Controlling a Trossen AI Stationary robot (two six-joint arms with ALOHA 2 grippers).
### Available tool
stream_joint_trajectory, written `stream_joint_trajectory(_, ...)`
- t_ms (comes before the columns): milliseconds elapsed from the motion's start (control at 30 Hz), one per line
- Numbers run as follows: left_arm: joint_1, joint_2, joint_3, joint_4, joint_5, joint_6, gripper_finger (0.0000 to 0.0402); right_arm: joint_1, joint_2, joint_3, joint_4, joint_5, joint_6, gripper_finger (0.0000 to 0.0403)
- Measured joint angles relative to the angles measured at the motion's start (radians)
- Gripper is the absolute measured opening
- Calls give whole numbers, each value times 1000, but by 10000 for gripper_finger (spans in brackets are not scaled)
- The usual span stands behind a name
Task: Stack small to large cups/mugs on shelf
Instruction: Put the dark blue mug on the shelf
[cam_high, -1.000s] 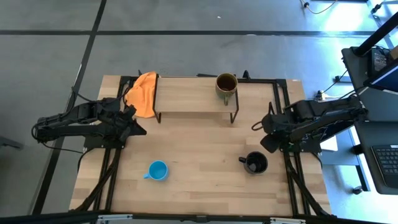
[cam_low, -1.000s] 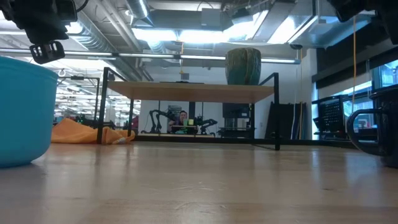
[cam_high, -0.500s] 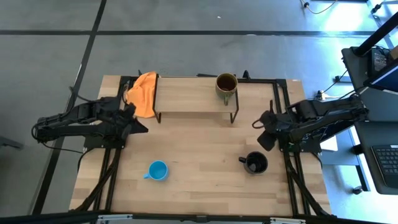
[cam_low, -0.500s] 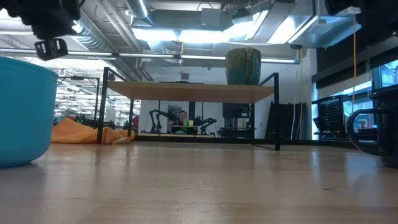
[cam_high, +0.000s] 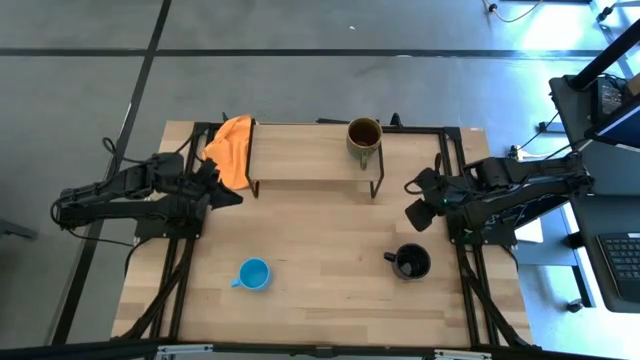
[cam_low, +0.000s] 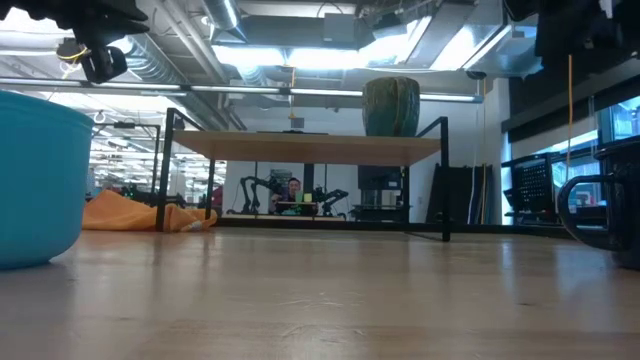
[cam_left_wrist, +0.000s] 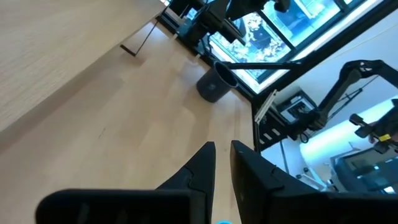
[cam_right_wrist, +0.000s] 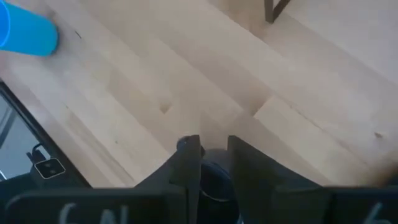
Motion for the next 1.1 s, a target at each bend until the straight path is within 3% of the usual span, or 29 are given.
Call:
stream_joint_trajectory(267, 0, 0, 0, -30, -7, 0, 43, 0, 0, 0, -97, -12, 22, 83)
stream_joint_trajectory(433, 0, 0, 0, -52, -45, 0, 43, 1, 0, 0, -189, -131, 22, 83)
stream_joint_trajectory(700, 0, 0, 0, -64, -89, -6, 43, 50, -1, 0, -193, -174, -4, 83)
stream_joint_trajectory(900, 0, 0, 0, -111, -101, -2, 43, 88, -1, 0, -193, -314, -20, 83)
stream_joint_trajectory(1100, 0, 0, 0, -159, -122, 0, 43, 149, 0, 0, -157, -315, 51, 83)
